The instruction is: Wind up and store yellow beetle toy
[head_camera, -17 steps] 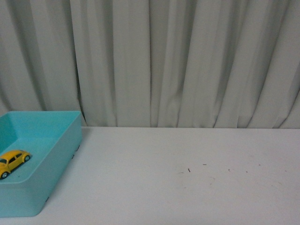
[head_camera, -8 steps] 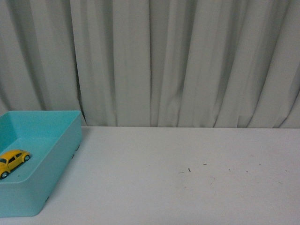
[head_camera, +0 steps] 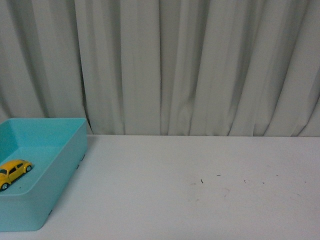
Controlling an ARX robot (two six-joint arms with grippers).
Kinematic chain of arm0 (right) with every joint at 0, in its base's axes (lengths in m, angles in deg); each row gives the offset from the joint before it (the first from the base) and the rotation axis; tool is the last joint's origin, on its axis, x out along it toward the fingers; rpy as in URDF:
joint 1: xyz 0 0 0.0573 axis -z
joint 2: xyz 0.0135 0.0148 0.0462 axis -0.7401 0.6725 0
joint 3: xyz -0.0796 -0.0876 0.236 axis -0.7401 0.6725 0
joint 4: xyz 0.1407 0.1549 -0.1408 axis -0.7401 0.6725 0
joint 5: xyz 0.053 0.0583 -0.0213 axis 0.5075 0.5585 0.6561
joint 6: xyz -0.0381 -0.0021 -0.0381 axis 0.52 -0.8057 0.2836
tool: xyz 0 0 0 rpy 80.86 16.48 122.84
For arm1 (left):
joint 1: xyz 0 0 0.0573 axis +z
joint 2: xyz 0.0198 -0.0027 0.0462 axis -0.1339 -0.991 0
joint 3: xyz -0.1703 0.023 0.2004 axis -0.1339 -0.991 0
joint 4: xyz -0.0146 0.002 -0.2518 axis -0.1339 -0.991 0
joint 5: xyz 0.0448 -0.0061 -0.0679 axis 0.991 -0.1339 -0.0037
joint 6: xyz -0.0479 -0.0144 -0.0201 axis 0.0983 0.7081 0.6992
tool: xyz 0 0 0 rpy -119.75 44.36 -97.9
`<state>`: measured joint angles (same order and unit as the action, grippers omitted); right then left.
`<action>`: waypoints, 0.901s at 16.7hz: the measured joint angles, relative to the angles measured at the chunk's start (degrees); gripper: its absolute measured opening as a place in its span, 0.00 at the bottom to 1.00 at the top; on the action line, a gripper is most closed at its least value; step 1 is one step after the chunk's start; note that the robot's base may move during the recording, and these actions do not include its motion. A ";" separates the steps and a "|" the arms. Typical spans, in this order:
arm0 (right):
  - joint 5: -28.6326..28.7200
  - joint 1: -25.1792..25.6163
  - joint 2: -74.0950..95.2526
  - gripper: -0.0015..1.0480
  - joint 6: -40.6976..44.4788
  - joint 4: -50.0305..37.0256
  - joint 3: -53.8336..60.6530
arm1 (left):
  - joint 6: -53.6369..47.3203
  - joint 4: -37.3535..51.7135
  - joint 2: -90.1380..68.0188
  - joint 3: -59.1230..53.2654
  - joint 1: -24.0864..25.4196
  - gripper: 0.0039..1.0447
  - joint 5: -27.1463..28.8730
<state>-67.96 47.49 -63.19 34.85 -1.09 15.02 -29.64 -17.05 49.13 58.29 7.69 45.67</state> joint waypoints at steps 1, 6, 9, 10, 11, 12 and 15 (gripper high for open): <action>0.00 0.00 0.00 0.94 0.00 -0.02 0.00 | 0.00 0.00 0.00 0.00 0.00 0.94 0.00; 0.00 0.00 0.00 0.94 0.00 0.00 0.00 | 0.00 0.00 0.00 0.00 0.00 0.94 0.00; 0.00 0.00 0.00 0.94 0.00 -0.02 0.00 | 0.00 0.02 0.00 0.00 0.00 0.94 0.00; 0.02 0.00 0.00 0.94 0.00 -0.11 0.00 | 0.00 0.04 0.00 0.00 0.00 0.94 0.02; 0.00 0.00 0.00 0.94 0.00 -0.20 0.00 | 0.00 0.11 0.00 0.00 0.00 0.94 -0.02; 0.02 0.00 0.00 0.94 -0.02 -0.11 0.00 | 0.00 0.04 0.00 0.00 0.00 0.94 0.04; 0.00 0.00 0.00 0.94 0.00 -0.04 0.00 | 0.02 -0.02 0.00 0.00 0.00 0.94 0.02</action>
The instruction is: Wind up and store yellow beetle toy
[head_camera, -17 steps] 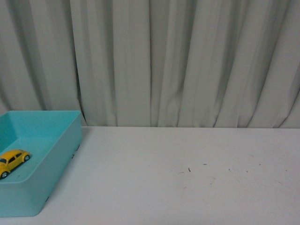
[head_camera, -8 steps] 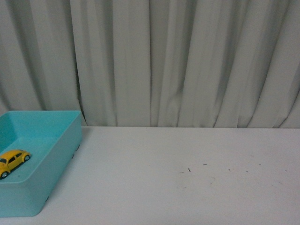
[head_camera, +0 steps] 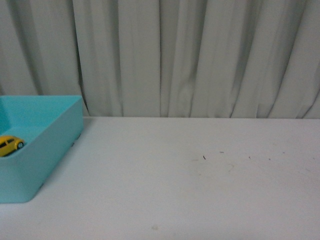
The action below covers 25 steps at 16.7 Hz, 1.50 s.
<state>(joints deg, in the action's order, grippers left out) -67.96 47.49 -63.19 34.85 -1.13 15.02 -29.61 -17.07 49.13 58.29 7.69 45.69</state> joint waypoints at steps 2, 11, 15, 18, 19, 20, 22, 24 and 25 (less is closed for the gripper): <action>0.02 0.00 0.00 0.94 0.00 -0.09 0.00 | 0.00 0.00 0.00 0.00 0.00 0.94 0.00; 0.02 0.00 0.00 0.94 0.00 0.09 0.00 | 0.00 -0.04 0.00 0.00 0.00 0.94 -0.02; 0.00 0.00 0.00 0.94 -0.02 0.04 0.00 | 0.00 -0.04 0.00 0.00 0.00 0.94 -0.04; 0.02 0.00 0.00 0.94 -0.02 0.07 0.00 | 0.00 -0.02 0.00 0.00 0.00 0.94 -0.02; 0.00 0.00 0.02 0.94 -0.02 0.07 0.00 | -0.02 0.00 0.00 0.00 0.00 0.94 -0.09; 0.00 0.00 0.00 0.94 -0.04 0.24 0.00 | 0.00 -0.31 -0.02 0.00 0.00 0.94 -0.07; 0.00 0.00 0.00 0.94 0.00 0.09 0.00 | -0.02 -0.26 0.00 0.00 0.00 0.94 -0.11; 0.00 0.00 0.00 0.94 -0.04 0.09 0.00 | 0.00 -0.17 0.00 0.00 0.00 0.94 -0.02; 0.00 0.00 0.00 0.94 -0.02 0.11 0.00 | 0.00 -0.15 0.00 0.00 0.00 0.94 -0.04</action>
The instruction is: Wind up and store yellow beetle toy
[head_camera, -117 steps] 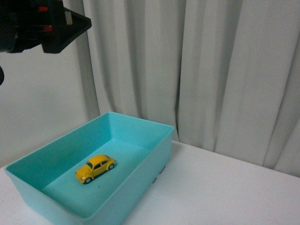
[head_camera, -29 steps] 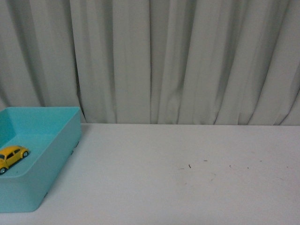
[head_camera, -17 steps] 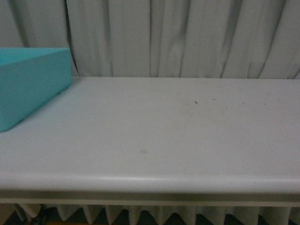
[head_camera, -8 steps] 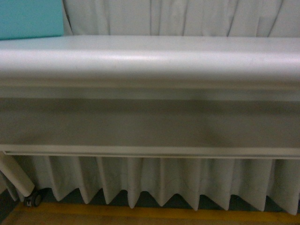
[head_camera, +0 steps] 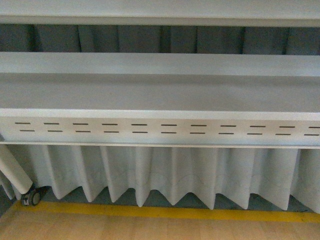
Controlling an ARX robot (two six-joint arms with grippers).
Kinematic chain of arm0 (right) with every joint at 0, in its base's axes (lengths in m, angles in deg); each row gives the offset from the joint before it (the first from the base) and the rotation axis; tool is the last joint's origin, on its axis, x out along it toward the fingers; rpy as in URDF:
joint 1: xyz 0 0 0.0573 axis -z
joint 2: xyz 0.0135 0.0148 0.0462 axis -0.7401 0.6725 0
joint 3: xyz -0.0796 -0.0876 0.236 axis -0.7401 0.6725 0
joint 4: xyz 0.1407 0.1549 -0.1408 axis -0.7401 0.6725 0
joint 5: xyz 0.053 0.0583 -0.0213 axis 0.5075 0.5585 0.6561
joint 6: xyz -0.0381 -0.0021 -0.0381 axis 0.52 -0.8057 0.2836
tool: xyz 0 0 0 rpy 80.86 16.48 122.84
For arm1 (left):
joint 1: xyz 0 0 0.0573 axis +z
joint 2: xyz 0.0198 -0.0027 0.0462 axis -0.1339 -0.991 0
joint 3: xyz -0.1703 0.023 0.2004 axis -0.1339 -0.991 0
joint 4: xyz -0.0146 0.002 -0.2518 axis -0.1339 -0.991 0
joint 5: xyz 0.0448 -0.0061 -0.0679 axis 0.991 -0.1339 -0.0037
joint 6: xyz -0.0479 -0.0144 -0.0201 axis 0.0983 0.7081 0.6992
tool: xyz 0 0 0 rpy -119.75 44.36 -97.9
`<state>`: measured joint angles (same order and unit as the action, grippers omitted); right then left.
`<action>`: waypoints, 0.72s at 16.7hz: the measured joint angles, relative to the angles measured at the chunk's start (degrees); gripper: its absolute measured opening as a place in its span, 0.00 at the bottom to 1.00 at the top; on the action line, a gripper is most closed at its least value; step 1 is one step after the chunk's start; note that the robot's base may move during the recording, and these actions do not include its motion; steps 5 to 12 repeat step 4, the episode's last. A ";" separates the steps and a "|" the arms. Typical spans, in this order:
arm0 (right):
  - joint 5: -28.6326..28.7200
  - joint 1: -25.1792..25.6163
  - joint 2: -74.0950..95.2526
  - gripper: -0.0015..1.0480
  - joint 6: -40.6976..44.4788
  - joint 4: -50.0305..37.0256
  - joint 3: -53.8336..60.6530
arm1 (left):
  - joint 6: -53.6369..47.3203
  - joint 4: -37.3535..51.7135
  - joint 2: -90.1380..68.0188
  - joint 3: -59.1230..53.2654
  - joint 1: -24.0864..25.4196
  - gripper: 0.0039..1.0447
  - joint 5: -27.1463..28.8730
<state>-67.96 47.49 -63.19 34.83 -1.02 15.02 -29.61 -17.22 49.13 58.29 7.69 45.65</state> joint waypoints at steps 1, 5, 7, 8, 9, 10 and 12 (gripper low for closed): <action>0.00 0.00 0.00 0.94 0.00 -0.02 0.00 | 0.00 0.02 0.00 0.00 0.00 0.94 0.02; 0.00 0.00 0.00 0.94 0.00 -0.02 0.00 | 0.00 0.07 0.00 0.00 0.00 0.94 0.02; 0.00 0.00 0.00 0.94 0.00 -0.02 0.00 | 0.00 0.07 0.00 0.00 0.00 0.94 0.02; 0.00 0.00 0.00 0.94 0.00 -0.02 0.00 | 0.00 0.07 0.00 0.00 0.00 0.94 0.02; 0.00 0.00 0.00 0.94 0.00 -0.02 0.00 | 0.00 0.07 0.00 0.00 0.00 0.94 0.02; 0.00 0.00 0.00 0.94 0.00 -0.02 0.00 | 0.00 0.07 0.00 0.00 0.00 0.94 0.02; 0.00 0.00 0.00 0.94 0.00 -0.02 0.00 | 0.00 0.07 0.00 0.00 0.00 0.94 0.02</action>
